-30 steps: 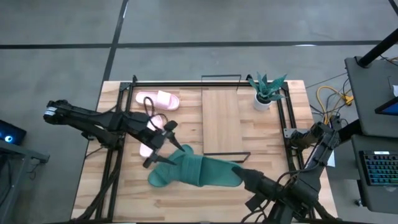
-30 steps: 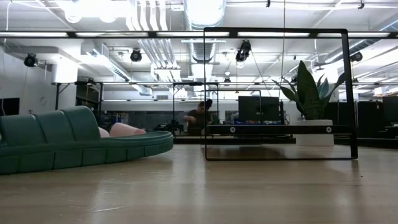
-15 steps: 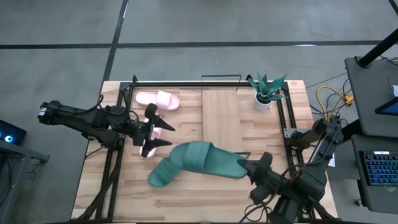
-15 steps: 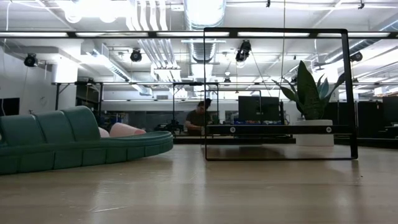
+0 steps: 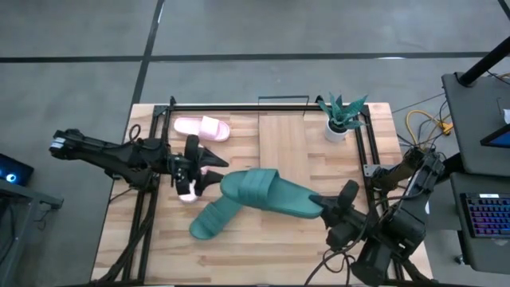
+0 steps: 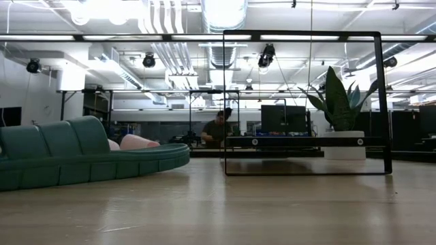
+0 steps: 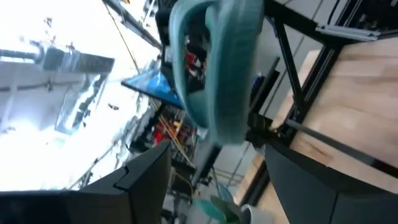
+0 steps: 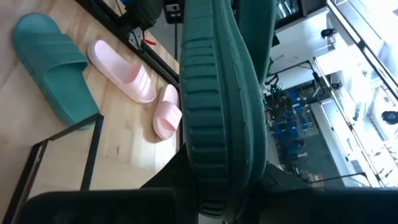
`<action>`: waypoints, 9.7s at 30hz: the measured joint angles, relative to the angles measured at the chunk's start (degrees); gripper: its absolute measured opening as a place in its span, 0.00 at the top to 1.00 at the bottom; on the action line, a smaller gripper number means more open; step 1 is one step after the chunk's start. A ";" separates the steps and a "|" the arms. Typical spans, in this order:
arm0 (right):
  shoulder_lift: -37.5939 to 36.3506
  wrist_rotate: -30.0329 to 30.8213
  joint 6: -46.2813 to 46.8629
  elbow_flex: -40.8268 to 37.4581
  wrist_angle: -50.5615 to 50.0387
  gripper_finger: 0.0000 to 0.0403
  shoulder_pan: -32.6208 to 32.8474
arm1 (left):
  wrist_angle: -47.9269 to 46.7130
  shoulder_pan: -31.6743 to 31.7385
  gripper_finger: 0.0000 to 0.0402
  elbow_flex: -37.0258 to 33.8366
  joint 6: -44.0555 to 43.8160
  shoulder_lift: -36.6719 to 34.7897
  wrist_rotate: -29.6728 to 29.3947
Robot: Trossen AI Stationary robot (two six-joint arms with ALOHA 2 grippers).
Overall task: Pick and place slides into the shelf
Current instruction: Put the right green slipper on the shelf
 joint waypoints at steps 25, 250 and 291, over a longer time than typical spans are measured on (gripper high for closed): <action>-1.49 -1.84 4.47 0.00 -0.33 0.88 -0.26 | 10.06 -0.85 0.39 0.40 2.48 5.20 8.22; -4.00 3.92 33.82 -0.94 -9.90 0.46 0.00 | -13.34 32.86 1.00 7.72 -14.12 44.14 4.66; -4.00 2.73 34.01 -1.03 -9.88 0.46 0.00 | -10.94 39.43 1.00 11.32 -11.05 49.03 3.61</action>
